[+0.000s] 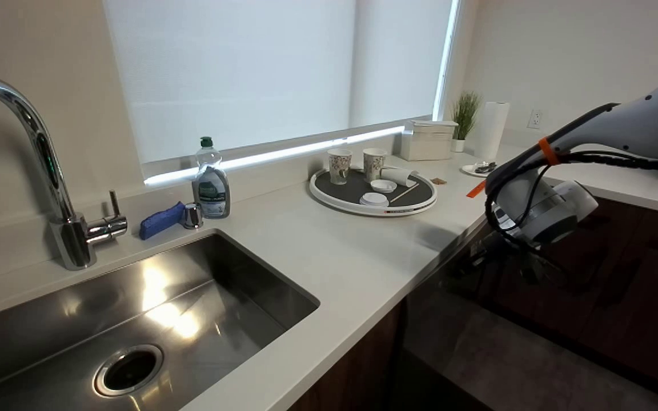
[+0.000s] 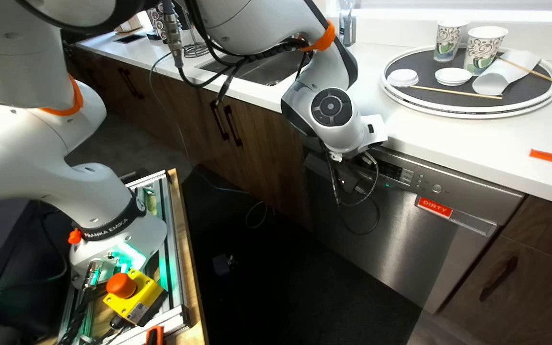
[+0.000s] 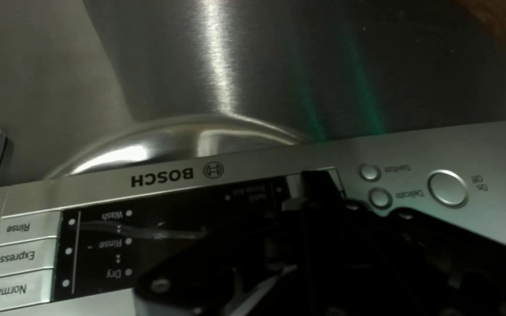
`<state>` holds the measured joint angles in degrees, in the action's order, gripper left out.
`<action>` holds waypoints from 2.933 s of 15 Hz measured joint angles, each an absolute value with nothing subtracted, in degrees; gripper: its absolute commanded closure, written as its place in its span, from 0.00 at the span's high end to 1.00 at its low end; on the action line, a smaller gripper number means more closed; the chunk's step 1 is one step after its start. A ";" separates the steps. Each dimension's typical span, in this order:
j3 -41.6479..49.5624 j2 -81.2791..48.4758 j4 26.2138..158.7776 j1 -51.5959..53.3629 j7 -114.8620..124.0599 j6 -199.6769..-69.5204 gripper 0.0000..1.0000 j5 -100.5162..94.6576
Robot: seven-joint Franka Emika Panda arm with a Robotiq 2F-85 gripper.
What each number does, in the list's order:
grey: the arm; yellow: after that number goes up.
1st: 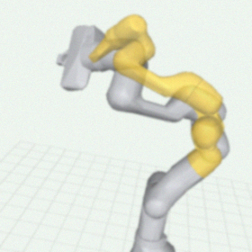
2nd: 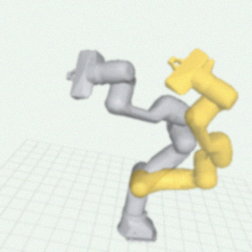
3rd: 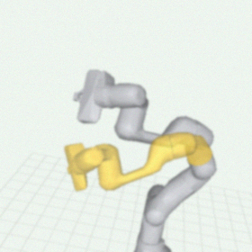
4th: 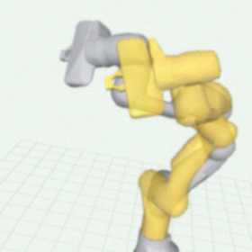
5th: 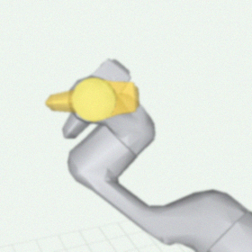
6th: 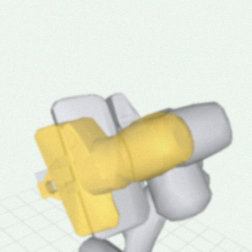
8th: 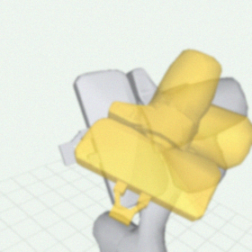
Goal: Press the button on the oven
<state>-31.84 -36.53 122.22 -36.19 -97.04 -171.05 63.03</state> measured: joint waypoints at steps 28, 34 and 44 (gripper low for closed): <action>-22.67 -26.56 131.63 -26.97 -72.51 -168.08 0.00 53.33; -16.62 -23.80 134.52 -21.37 -62.55 -166.48 0.49 46.06; -9.45 -17.11 141.25 -12.22 -49.19 -166.42 1.00 36.65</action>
<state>-9.45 -17.11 141.25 -12.22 -49.19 -166.42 36.65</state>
